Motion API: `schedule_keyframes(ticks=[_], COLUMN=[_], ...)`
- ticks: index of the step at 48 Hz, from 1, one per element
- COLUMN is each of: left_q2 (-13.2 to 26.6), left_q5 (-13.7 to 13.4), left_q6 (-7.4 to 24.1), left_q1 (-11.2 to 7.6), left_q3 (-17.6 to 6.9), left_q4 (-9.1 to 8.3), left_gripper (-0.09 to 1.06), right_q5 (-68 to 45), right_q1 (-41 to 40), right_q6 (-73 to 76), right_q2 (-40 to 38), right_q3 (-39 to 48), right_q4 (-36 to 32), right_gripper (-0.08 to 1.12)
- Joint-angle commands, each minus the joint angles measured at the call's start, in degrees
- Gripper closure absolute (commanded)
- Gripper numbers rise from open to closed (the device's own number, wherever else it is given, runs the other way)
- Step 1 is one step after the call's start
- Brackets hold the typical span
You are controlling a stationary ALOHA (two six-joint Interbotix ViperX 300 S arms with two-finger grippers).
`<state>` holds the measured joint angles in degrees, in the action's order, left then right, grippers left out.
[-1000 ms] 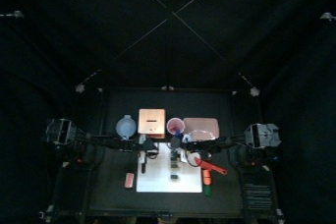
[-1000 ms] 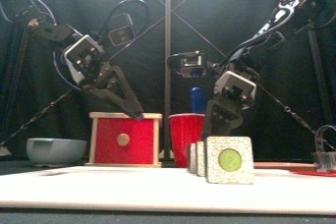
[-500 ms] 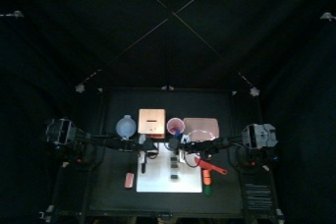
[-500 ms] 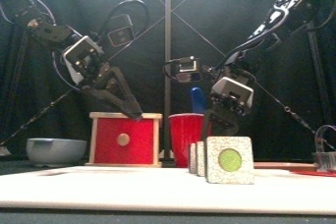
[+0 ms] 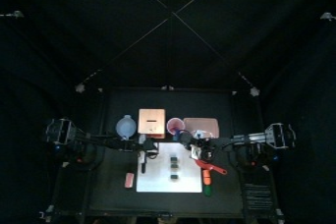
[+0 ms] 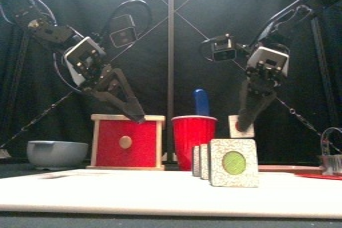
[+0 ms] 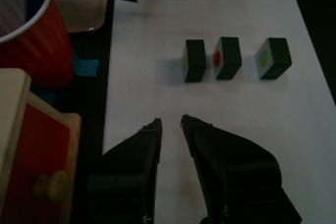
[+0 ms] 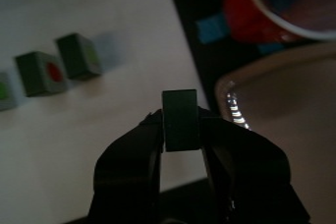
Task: Place sushi on board then cut the sushi with the knife then place the pieces on the plate
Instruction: Place the 4 sushi pieces on the plate
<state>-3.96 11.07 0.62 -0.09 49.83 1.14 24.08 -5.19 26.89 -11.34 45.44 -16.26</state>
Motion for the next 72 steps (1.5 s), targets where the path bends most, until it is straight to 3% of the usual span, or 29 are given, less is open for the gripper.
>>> schedule_keyframes(ticks=[1,18,28,39,52,72], left_q2=[-0.4,-0.4,-0.4,-0.4,-0.4,-0.4], left_q5=[0.4,0.4,0.4,0.3,0.3,0.2], left_q6=[0.1,-0.1,0.1,0.0,-0.2,-0.2], left_q1=[0.18,0.18,0.26,0.26,0.26,0.26], left_q3=[-0.6,-0.4,-0.3,-0.3,-0.3,-0.3], left_q4=[-0.09,0.09,0.09,0.09,0.09,0.09], left_gripper=[0.30,0.30,0.30,0.30,0.30,0.30], right_q5=[0.4,-3.6,-5.1,-3.3,-4.0,-6.7], right_q1=[-4.5,-17.3,-19.2,-18.8,-6.6,8.3], right_q6=[0.1,0.0,0.0,0.0,0.0,0.1], right_q2=[-2.5,4.5,8.1,4.5,-0.3,4.9], right_q3=[0.4,1.1,0.6,0.5,-1.1,-6.5], right_q4=[-0.3,-1.7,-1.7,-1.2,-1.2,-0.9], right_gripper=[0.50,0.38,0.25,0.20,0.20,0.21])
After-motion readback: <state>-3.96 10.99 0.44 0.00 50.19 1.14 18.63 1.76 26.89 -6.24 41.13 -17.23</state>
